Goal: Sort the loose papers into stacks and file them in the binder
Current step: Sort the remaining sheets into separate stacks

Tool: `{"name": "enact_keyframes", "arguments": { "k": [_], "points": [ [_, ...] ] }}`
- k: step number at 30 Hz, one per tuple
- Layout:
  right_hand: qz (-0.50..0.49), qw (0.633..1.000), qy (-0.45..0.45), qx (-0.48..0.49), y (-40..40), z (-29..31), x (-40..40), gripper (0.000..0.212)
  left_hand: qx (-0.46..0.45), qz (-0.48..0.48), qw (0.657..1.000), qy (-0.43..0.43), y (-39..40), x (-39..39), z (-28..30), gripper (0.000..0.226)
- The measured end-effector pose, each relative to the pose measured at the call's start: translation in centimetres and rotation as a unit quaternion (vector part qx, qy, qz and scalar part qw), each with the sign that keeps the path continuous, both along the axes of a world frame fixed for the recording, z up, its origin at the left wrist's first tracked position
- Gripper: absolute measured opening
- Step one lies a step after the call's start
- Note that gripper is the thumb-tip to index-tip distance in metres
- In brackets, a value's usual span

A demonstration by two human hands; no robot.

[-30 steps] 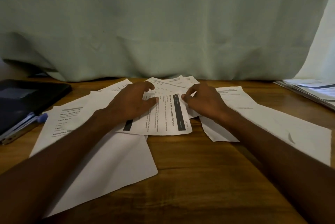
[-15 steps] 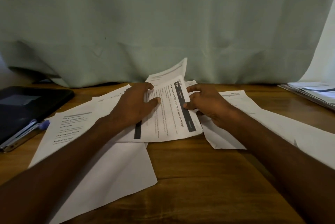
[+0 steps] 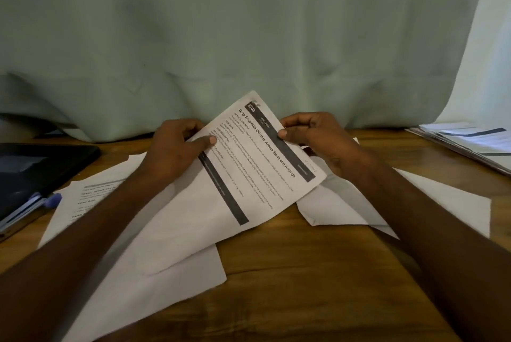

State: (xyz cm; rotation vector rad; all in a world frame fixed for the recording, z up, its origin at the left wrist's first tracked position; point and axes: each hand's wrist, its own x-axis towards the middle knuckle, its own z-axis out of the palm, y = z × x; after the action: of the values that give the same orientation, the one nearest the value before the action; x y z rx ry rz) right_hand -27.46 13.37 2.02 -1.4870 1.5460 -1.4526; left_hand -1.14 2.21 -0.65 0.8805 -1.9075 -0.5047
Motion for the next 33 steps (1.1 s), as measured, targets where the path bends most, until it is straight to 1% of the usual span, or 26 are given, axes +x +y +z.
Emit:
{"name": "enact_keyframes", "arguments": {
  "k": [2, 4, 7, 9, 11, 14, 18, 22, 27, 31, 33],
  "points": [
    [0.0, 0.999, -0.039, -0.001, -0.1, 0.1, -0.4, 0.025, -0.001, 0.017, 0.997, 0.07, -0.1, 0.2, 0.4, 0.011],
    [0.02, 0.997, -0.074, 0.022, 0.1, 0.2, -0.7, 0.029, -0.01, 0.053, 0.992, 0.117, -0.3, 0.6, 0.6, 0.013],
    [0.057, 0.992, -0.107, 0.038, 0.4, 0.3, -0.6, 0.027, -0.006, 0.074, 0.982, 0.175, -0.4, 1.0, 0.7, 0.012],
    [0.054, 0.989, -0.133, 0.027, 0.4, 0.3, -0.3, 0.024, -0.001, 0.073, 0.977, 0.202, -0.3, 1.0, 0.5, 0.011],
    [0.048, 0.986, -0.159, 0.02, 0.4, 0.2, 0.1, 0.02, -0.012, 0.075, 0.975, 0.209, -0.2, 0.9, 0.4, 0.01],
    [0.044, 0.98, -0.194, 0.009, 0.1, 0.2, 0.3, 0.025, -0.039, 0.08, 0.973, 0.215, 0.0, 0.9, 0.7, 0.012],
    [0.015, 0.986, -0.168, -0.006, -0.3, -0.3, 0.3, 0.025, -0.051, 0.056, 0.974, 0.214, 0.8, 0.6, 1.1, 0.014],
    [-0.021, 0.987, -0.158, -0.011, -0.7, -0.6, 0.1, 0.024, -0.015, -0.002, 0.969, 0.245, 1.2, 0.1, 1.0, 0.011],
    [-0.034, 0.986, -0.161, -0.016, -0.8, -0.8, 0.0, 0.022, 0.016, -0.021, 0.966, 0.257, 1.0, 0.0, 0.9, 0.015],
    [-0.047, 0.986, -0.162, -0.014, -1.1, -0.9, -0.1, 0.019, 0.051, -0.043, 0.967, 0.245, 0.7, 0.2, 0.6, 0.014],
    [-0.06, 0.985, -0.163, -0.003, -1.3, -1.0, -0.2, 0.017, 0.063, -0.04, 0.972, 0.221, 0.3, 0.4, 0.7, 0.011]
  ]
}}
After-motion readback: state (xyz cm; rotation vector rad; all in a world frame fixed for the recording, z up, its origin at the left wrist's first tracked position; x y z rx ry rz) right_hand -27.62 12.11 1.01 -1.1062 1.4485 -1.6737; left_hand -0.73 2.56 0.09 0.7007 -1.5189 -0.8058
